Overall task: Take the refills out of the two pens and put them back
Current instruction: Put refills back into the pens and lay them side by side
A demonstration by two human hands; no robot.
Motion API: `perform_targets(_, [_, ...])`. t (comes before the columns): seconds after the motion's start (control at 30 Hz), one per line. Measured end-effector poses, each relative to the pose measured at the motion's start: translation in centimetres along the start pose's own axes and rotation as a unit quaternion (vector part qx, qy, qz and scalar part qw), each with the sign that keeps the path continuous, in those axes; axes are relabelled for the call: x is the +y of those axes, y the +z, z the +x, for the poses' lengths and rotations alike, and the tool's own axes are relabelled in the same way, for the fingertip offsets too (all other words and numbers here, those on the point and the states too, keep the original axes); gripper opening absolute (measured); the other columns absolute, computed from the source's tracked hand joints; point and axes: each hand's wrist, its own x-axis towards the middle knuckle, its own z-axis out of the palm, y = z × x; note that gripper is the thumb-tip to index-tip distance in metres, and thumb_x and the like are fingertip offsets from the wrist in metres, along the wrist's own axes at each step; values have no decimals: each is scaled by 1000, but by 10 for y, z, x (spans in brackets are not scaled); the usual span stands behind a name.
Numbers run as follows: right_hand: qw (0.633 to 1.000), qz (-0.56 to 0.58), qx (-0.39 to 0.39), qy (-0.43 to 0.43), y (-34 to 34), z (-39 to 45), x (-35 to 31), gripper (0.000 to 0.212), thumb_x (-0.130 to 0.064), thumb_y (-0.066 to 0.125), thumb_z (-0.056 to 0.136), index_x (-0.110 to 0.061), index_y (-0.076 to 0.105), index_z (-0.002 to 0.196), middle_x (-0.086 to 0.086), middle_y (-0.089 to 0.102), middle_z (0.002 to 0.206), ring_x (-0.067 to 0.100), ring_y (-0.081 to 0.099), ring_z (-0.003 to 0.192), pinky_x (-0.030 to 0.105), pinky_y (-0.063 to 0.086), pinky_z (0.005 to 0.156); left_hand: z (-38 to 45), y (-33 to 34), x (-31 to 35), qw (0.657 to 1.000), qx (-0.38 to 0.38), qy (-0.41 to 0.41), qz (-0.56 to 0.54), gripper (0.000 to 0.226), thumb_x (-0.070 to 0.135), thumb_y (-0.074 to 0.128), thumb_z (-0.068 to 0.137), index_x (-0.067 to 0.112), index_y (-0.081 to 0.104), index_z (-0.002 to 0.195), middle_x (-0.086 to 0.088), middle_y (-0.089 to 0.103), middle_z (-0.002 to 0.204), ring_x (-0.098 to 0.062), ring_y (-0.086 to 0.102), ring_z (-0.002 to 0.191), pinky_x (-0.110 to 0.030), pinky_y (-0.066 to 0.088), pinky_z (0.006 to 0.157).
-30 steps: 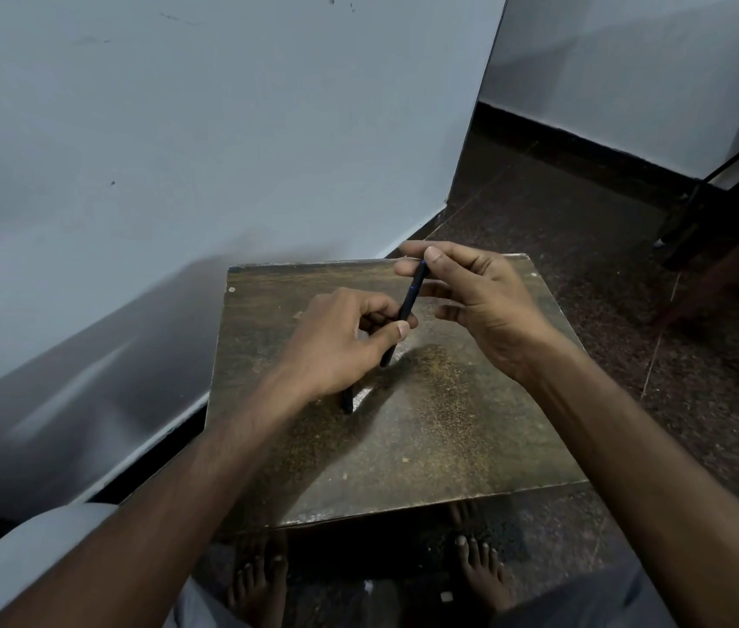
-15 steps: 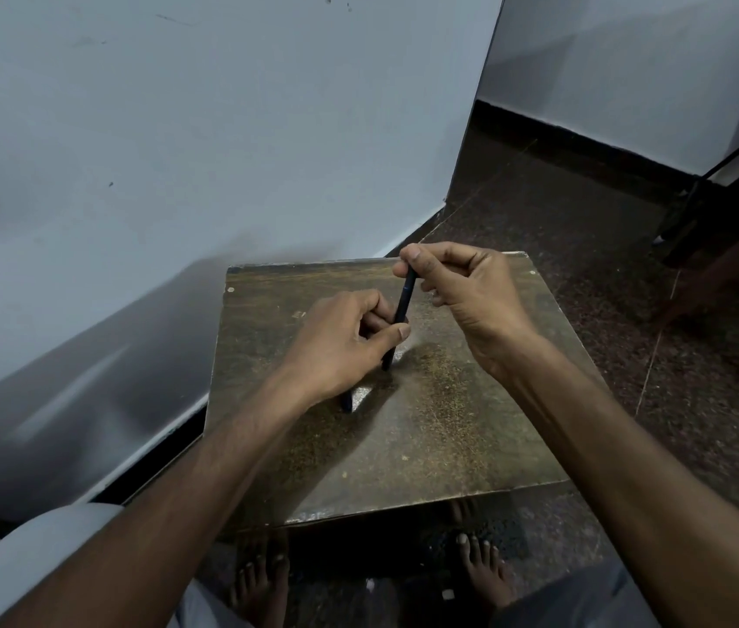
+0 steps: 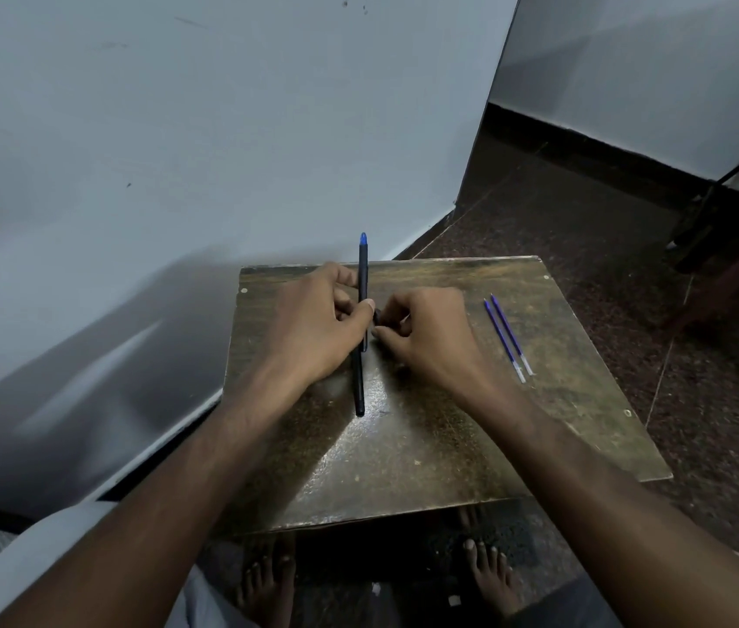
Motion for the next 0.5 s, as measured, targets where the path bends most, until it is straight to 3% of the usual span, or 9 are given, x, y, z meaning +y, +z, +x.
perform_targets(0.1, [1000, -7, 11, 26, 5, 2, 0, 10, -17, 85, 85, -15, 77, 79, -1, 75, 73, 16, 71, 70, 40, 65, 68, 1, 0, 1, 1000, -3, -5, -10, 13, 24, 75, 96, 24, 72, 108, 11, 77, 81, -2, 72, 73, -26, 60, 78])
perform_targets(0.17, [999, -20, 0, 42, 3, 4, 2, 6, -15, 82, 87, -13, 77, 88, 0, 73, 75, 16, 70, 72, 37, 64, 66, 0, 1, 0, 1000, -9, -8, -17, 11, 23, 75, 96, 22, 74, 107, 9, 78, 82, -5, 73, 72, -32, 62, 80])
perform_targets(0.23, [998, -29, -13, 48, -3, 6, 5, 8, -15, 76, 94, -9, 78, 100, -2, 70, 75, 12, 66, 70, 23, 54, 61, -2, 3, -1, 1000, -16, -3, -18, 10, 26, 76, 96, 23, 74, 105, 11, 77, 81, 1, 71, 68, -23, 60, 72])
perform_targets(0.3, [997, 6, -18, 74, -12, 9, 8, 13, -14, 69, 99, -10, 80, 106, -1, 74, 82, 16, 69, 77, 28, 57, 70, -3, 5, 0, 1000, -25, 7, -14, 6, 32, 77, 98, 28, 73, 101, 14, 75, 78, 9, 68, 64, -6, 49, 60])
perform_targets(0.37, [982, 136, -14, 128, -25, 10, 12, 14, -14, 68, 103, -18, 79, 111, -3, 77, 96, 18, 74, 93, 35, 61, 84, -4, 7, 1, 999, -32, 23, -11, 6, 37, 76, 99, 33, 72, 98, 16, 74, 77, 13, 67, 68, 0, 45, 60])
perform_targets(0.43, [942, 297, 4, 158, -37, 10, 16, 11, -14, 68, 106, -22, 73, 111, -1, 77, 106, 18, 76, 103, 33, 62, 85, -5, 9, 3, 998, -44, 39, -5, 6, 40, 76, 99, 35, 72, 98, 18, 74, 79, 10, 67, 69, 2, 44, 63])
perform_targets(0.5, [902, 403, 48, 149, -47, 9, 22, 7, -15, 69, 106, -20, 70, 111, 3, 79, 107, 15, 78, 102, 30, 61, 83, -7, 12, 4, 997, -62, 50, -4, 6, 39, 76, 99, 34, 73, 99, 19, 74, 80, 12, 66, 70, 2, 44, 64])
